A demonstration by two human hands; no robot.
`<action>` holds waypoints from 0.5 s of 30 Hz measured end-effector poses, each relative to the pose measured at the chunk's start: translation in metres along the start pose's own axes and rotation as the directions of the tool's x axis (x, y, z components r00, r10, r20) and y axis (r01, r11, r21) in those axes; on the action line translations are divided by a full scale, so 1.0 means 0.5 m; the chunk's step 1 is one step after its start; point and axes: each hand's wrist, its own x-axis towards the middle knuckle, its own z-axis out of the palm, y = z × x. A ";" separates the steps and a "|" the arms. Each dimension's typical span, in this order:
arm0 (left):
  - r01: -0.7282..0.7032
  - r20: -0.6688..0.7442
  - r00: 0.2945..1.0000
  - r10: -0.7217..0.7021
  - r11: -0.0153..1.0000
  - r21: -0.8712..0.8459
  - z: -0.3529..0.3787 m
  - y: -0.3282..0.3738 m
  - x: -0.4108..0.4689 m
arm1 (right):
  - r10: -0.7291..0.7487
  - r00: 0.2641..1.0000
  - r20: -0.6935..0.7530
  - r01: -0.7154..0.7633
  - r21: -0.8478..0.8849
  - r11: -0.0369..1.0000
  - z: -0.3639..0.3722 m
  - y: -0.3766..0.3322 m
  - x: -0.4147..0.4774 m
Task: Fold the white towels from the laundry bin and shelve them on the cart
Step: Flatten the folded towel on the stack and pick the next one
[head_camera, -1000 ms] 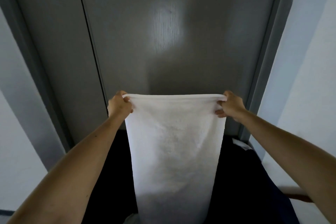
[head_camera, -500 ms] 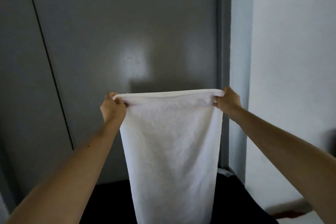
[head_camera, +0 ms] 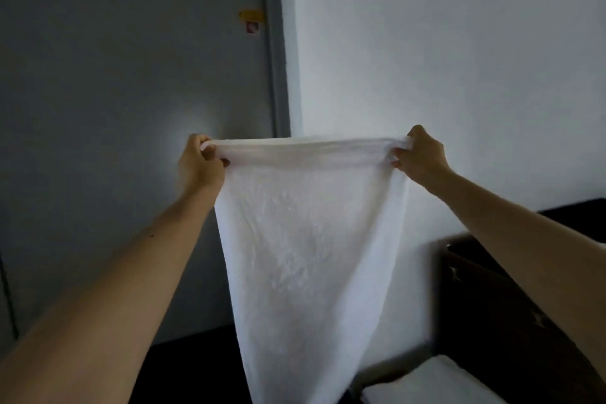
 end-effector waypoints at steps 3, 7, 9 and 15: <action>0.017 0.050 0.999 -0.014 0.999 -0.047 0.066 0.053 -0.097 | 0.007 1.000 0.006 -0.007 -0.067 0.998 -0.127 0.055 -0.021; 0.000 0.095 0.995 0.005 0.999 -0.049 0.174 0.142 -0.184 | 0.010 0.999 -0.053 -0.018 -0.152 0.988 -0.277 0.111 -0.011; -0.019 0.103 0.994 0.022 0.999 -0.036 0.220 0.183 -0.219 | 0.003 0.997 -0.071 -0.015 -0.170 0.985 -0.331 0.137 0.003; -0.024 0.143 0.989 0.034 0.997 -0.076 0.358 0.214 -0.265 | 0.013 0.994 -0.112 -0.034 -0.192 0.981 -0.418 0.238 0.058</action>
